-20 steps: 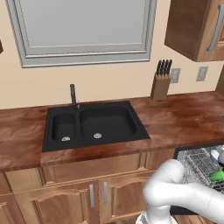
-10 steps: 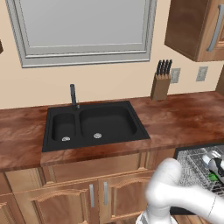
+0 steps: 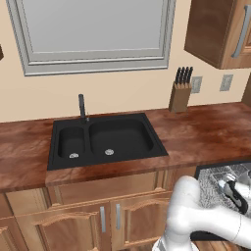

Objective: Pick up the cup and bowl from the counter, place them in the dishwasher, and close the dishwasher door.

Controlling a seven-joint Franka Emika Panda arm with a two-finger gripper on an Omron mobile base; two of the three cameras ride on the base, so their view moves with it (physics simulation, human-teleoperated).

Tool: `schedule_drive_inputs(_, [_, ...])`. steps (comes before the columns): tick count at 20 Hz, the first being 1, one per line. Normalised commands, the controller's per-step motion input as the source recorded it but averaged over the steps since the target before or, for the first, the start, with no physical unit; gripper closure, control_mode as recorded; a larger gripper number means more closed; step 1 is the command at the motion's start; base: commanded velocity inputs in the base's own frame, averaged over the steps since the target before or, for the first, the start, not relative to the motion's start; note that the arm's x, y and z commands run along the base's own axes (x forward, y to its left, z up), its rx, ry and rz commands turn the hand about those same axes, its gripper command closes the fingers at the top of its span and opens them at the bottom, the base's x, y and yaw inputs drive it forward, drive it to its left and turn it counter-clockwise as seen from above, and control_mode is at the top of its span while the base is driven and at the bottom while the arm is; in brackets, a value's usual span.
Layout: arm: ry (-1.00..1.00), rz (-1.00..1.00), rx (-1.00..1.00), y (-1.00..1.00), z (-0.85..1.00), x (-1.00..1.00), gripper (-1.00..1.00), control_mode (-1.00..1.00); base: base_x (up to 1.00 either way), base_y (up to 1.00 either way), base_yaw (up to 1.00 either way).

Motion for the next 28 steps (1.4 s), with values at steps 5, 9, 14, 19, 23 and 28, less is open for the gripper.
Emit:
schedule_drive_inputs(5, [0.01,0.0,0.0,0.0,-0.73,0.05,1.0,-1.0,0.0,0.0,0.0])
schedule_drive_inputs(9, [-0.03,0.0,0.09,-0.06,-0.72,-0.17,1.0,-1.0,0.0,0.0,0.0])
schedule_drive_inputs(14, [-0.07,0.0,0.22,-0.11,-0.7,-0.18,1.0,-1.0,0.0,0.0,0.0])
schedule_drive_inputs(19, [-0.03,0.0,0.19,-0.02,-0.67,-0.02,-1.0,-1.0,0.0,0.0,0.0])
schedule_drive_inputs(23, [-0.09,0.0,0.09,-0.04,-0.12,-0.23,-1.0,-1.0,0.0,0.0,0.0])
schedule_drive_inputs(28, [-0.13,0.0,0.0,0.0,0.12,-0.44,-1.0,-1.0,0.0,0.0,0.0])
